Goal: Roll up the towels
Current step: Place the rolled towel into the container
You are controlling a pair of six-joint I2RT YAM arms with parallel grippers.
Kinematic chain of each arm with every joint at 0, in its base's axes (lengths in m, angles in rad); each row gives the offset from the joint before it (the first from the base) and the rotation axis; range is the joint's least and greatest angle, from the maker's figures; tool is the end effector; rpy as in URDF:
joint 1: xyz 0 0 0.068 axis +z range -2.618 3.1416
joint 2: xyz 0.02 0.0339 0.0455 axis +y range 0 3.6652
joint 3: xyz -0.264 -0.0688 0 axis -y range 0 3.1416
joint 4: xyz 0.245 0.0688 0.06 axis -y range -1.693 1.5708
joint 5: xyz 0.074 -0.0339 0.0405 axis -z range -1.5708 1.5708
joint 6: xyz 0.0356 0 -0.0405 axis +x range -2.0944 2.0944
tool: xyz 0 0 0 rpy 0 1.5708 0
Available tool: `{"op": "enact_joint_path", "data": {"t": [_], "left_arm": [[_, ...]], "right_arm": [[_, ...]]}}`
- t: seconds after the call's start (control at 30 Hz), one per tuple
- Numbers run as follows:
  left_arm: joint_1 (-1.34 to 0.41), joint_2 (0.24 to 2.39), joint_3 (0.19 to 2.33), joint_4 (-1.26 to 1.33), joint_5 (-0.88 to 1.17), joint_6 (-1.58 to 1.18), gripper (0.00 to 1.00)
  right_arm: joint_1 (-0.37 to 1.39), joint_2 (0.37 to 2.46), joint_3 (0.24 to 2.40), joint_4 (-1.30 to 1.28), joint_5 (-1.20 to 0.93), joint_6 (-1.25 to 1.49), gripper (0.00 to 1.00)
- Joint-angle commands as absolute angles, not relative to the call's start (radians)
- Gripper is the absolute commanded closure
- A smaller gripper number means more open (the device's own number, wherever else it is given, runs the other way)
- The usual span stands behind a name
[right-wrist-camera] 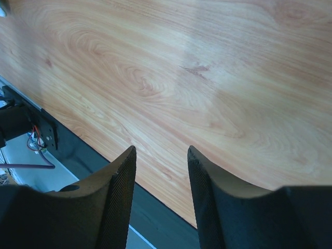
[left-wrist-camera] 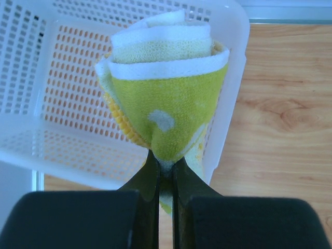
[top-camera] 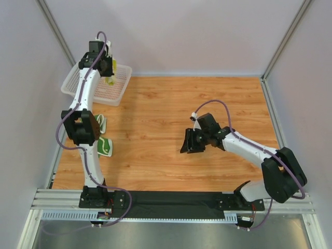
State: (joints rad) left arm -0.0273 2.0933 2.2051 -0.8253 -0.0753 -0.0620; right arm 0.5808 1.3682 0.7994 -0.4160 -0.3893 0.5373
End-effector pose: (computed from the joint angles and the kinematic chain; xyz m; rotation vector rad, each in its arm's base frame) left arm 0.4712 -0.0102 0.3576 -0.0789 2.2808 0.0393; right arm 0.2139 0.1566 0.2016 -0.2201 2.7065 0.8868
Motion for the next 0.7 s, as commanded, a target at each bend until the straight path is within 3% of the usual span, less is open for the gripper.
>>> {"op": "enact_joint_path", "data": {"t": [0.0, 0.17, 0.33, 0.47, 0.67], "left_arm": [[-0.008, 2.221, 2.313, -0.747, 0.046, 0.021, 1.0], [0.037, 2.393, 2.474, -0.775, 0.182, -0.021, 1.0], [0.058, 2.465, 2.482, -0.706, 0.218, -0.057, 1.0], [0.087, 2.503, 2.496, -0.698, 0.366, -0.083, 1.0], [0.089, 2.539, 2.523, -0.805, 0.423, -0.017, 1.0]], "right_arm": [[0.578, 1.431, 0.818, -0.354, -0.425, 0.541, 0.55], [0.578, 1.517, 0.862, -0.345, -0.436, 0.54, 0.56], [0.578, 1.557, 0.902, -0.337, -0.451, 0.552, 0.56], [0.578, 1.583, 0.922, -0.339, -0.459, 0.548, 0.57], [0.58, 1.632, 0.939, -0.344, -0.483, 0.555, 0.58]]}}
